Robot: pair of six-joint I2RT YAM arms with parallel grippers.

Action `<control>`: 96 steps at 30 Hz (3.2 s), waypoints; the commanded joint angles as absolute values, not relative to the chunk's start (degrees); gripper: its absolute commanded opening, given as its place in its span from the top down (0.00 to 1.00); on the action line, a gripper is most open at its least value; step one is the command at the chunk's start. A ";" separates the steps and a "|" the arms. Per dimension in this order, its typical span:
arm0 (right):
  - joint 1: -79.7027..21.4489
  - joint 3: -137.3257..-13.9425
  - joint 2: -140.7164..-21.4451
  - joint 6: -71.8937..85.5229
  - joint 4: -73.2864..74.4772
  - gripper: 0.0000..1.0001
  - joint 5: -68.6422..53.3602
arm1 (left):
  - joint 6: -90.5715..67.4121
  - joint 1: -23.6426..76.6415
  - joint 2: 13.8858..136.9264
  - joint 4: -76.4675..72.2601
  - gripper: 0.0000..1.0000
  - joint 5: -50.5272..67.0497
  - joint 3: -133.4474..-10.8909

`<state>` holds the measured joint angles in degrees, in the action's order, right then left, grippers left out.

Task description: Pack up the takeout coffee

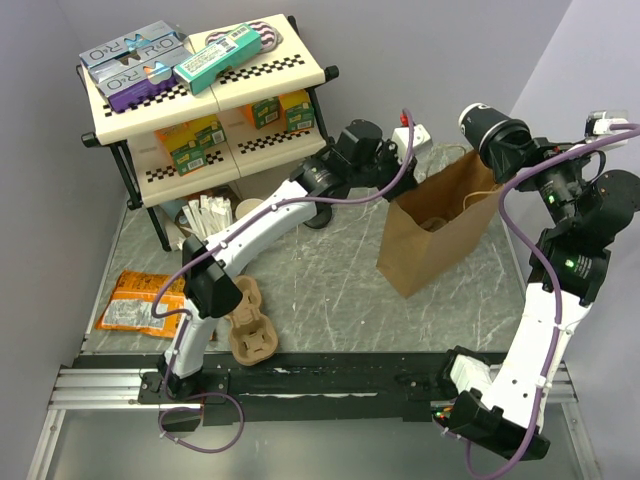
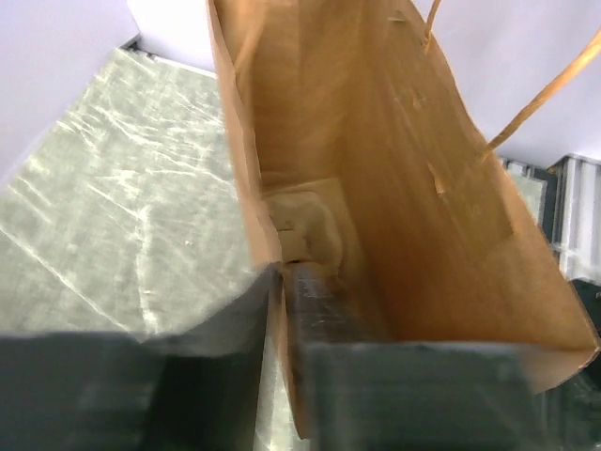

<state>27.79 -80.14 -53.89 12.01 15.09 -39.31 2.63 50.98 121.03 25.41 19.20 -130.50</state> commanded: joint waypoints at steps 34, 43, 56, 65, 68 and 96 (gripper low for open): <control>29.44 -77.87 -51.77 14.76 12.22 0.39 -40.69 | 1.58 52.38 123.13 25.13 0.51 16.09 -136.84; 29.88 -77.87 -51.77 14.85 12.39 0.39 -41.13 | 1.41 52.12 124.72 27.25 0.73 14.94 -136.67; 29.97 -84.98 -52.56 12.75 14.59 0.44 -46.84 | 11.84 48.52 114.09 28.91 0.99 16.61 -128.96; 29.97 -86.22 -51.33 10.37 15.21 0.65 -61.42 | 28.89 43.68 100.73 29.53 0.99 18.90 -112.88; 29.97 -84.82 -50.54 9.50 15.73 0.97 -66.85 | 32.15 42.89 97.92 30.84 0.99 19.68 -109.87; 28.92 -102.39 -49.39 -52.73 71.45 1.00 -76.99 | 38.76 42.98 85.08 16.88 0.99 18.29 -90.62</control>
<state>29.39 -102.78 -49.41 -49.39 71.26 -75.07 35.92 42.83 84.27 22.00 19.59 -88.51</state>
